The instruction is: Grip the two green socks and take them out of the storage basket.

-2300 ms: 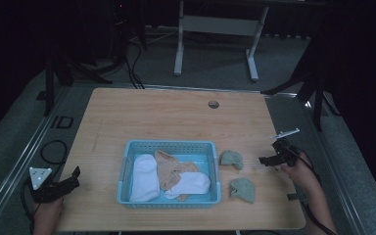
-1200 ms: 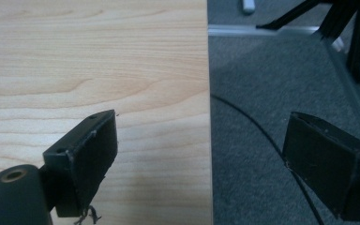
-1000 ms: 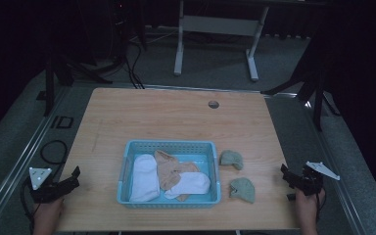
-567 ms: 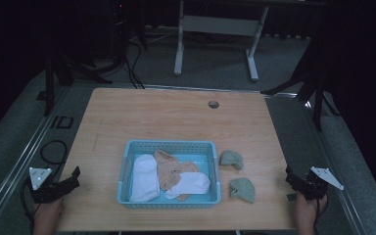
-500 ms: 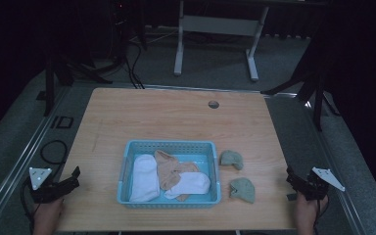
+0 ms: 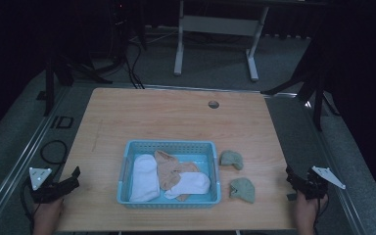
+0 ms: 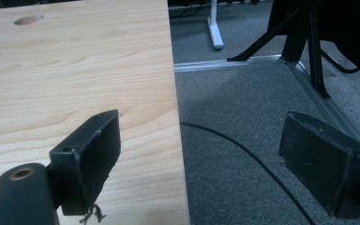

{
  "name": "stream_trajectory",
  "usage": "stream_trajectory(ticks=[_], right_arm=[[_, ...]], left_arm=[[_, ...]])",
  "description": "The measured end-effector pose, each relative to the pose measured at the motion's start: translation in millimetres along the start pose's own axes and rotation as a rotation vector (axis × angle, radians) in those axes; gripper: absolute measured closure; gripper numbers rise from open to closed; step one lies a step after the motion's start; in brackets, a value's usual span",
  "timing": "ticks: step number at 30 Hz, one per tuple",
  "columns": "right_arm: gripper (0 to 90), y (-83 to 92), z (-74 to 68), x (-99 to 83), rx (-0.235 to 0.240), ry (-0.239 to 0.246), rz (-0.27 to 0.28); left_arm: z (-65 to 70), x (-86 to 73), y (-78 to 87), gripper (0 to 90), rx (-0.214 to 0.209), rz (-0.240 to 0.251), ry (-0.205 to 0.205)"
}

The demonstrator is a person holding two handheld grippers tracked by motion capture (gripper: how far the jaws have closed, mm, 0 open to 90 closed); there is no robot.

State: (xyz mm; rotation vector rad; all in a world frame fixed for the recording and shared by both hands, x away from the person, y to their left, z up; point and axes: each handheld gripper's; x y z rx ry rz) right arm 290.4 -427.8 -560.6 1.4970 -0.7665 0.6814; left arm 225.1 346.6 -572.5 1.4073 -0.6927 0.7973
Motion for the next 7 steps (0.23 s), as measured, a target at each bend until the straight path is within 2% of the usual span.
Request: stream_trajectory(ticks=[7], right_arm=[[13.2,-1.2,-0.4,0.7,0.003,0.005,-0.012]], left_arm=[[0.0,0.0,-0.1,0.7,-0.001,0.0,0.0]])
Point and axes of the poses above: each handheld gripper's, and its own axes: y roughly backward along the jaws, x roughly out of its top, z roughly to its right, and after that the axes turned 11 degrees about -z, right-handed
